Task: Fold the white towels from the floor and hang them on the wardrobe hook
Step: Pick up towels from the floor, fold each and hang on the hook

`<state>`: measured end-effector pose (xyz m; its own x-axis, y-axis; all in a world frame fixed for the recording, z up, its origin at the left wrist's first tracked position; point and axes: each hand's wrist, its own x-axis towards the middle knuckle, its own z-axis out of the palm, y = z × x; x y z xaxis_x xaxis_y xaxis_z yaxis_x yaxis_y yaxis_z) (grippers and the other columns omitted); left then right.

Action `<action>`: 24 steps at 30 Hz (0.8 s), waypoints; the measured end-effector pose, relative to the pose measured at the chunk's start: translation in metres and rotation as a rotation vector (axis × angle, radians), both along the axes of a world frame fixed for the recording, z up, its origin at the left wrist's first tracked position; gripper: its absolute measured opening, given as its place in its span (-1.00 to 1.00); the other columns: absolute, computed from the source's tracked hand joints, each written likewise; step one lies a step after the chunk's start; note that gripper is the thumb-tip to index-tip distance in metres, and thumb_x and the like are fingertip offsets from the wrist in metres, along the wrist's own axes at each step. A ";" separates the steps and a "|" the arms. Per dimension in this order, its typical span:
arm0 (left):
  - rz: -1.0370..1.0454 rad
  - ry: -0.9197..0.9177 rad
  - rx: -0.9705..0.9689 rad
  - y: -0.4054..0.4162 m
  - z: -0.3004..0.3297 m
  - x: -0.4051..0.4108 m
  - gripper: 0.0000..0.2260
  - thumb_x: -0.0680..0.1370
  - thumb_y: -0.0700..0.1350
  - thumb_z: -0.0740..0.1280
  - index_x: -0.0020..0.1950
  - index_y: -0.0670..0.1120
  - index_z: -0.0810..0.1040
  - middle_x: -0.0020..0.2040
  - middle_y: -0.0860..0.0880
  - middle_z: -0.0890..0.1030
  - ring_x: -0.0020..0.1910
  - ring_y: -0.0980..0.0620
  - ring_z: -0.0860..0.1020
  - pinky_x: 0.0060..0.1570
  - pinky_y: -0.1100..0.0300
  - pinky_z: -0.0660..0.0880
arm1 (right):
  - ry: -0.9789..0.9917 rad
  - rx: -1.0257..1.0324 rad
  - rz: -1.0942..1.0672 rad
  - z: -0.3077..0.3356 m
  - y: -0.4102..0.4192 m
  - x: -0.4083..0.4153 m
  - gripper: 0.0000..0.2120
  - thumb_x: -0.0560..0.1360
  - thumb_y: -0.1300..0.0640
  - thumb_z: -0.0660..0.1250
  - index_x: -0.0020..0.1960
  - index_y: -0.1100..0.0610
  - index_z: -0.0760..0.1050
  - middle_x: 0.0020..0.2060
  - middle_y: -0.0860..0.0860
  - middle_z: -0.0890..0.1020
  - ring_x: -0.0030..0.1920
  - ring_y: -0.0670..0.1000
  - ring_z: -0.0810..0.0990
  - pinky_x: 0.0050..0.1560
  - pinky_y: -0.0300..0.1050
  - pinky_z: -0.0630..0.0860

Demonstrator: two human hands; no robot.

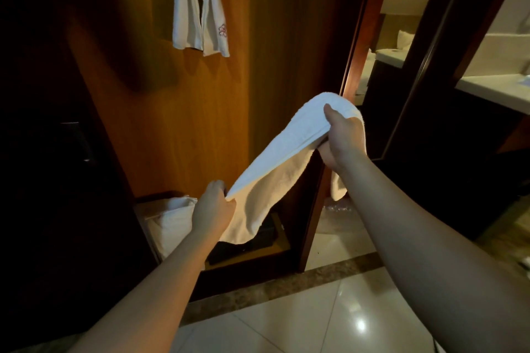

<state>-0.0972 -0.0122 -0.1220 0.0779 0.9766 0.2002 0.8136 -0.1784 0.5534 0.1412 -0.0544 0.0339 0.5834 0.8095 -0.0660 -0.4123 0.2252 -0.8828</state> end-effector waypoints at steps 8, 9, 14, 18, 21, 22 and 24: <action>0.031 -0.016 -0.126 0.015 -0.015 -0.039 -0.73 0.55 0.01 0.33 0.24 0.03 0.53 -0.10 0.12 0.50 -0.19 0.16 0.51 -0.36 0.21 0.40 | 0.197 0.068 0.005 0.034 0.010 0.020 -0.58 0.58 0.18 0.39 0.37 0.15 0.32 0.10 0.18 0.64 0.09 0.23 0.64 -0.12 0.22 0.64; 0.038 -0.036 -0.121 0.017 -0.010 -0.045 -0.74 0.56 0.02 0.34 0.23 0.02 0.54 -0.05 0.10 0.52 -0.15 0.14 0.51 -0.31 0.19 0.42 | 0.222 0.075 0.020 0.036 0.010 0.021 -0.56 0.58 0.18 0.38 0.39 0.16 0.31 0.11 0.19 0.64 0.11 0.24 0.64 -0.11 0.23 0.62; -0.012 -0.544 -0.052 0.023 0.040 -0.088 -0.88 0.50 -0.05 0.44 -0.18 0.13 0.56 -0.21 0.10 0.63 -0.21 0.16 0.58 -0.30 0.17 0.48 | 0.314 0.109 0.020 0.042 0.016 0.029 -0.56 0.57 0.20 0.39 0.39 0.17 0.33 0.16 0.20 0.62 0.14 0.26 0.61 -0.09 0.23 0.63; -0.206 -1.201 0.133 0.025 0.099 -0.123 -0.86 0.40 -0.01 0.50 -0.10 0.20 0.67 -0.12 0.17 0.68 -0.06 0.21 0.62 -0.03 0.16 0.50 | 0.395 0.161 -0.002 0.046 0.025 0.031 -0.58 0.54 0.24 0.41 0.35 0.17 0.38 0.17 0.22 0.61 0.12 0.27 0.63 0.00 0.28 0.65; -0.376 -1.108 -0.106 0.018 0.095 -0.120 -0.70 0.35 0.01 0.56 0.07 0.19 0.68 0.06 0.05 0.71 0.08 0.07 0.66 0.09 0.05 0.57 | 0.471 0.194 0.035 0.043 0.034 0.026 -0.54 0.54 0.25 0.40 0.39 0.21 0.36 0.20 0.26 0.60 0.14 0.32 0.64 0.18 0.35 0.56; -0.379 -0.950 -0.194 0.013 0.082 -0.115 -0.68 0.36 -0.03 0.56 0.09 0.15 0.67 0.08 0.01 0.71 0.10 0.04 0.66 0.11 0.02 0.55 | 0.470 0.188 0.045 0.042 0.036 0.025 -0.54 0.55 0.24 0.39 0.40 0.22 0.35 0.21 0.27 0.60 0.14 0.32 0.64 0.19 0.35 0.55; -0.278 -0.854 -0.256 0.008 0.062 -0.113 -0.74 0.48 -0.15 0.49 0.12 0.10 0.64 0.10 -0.02 0.69 0.14 -0.07 0.64 0.04 0.00 0.58 | 0.428 0.160 0.065 0.040 0.037 0.026 -0.57 0.58 0.22 0.34 0.41 0.24 0.35 0.20 0.27 0.61 0.12 0.32 0.65 0.15 0.33 0.58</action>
<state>-0.2103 -0.0041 -0.0597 0.2414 0.9672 0.0788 0.0597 -0.0958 0.9936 0.1672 -0.0173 0.0735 0.4788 0.8630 -0.1609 -0.7497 0.3066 -0.5865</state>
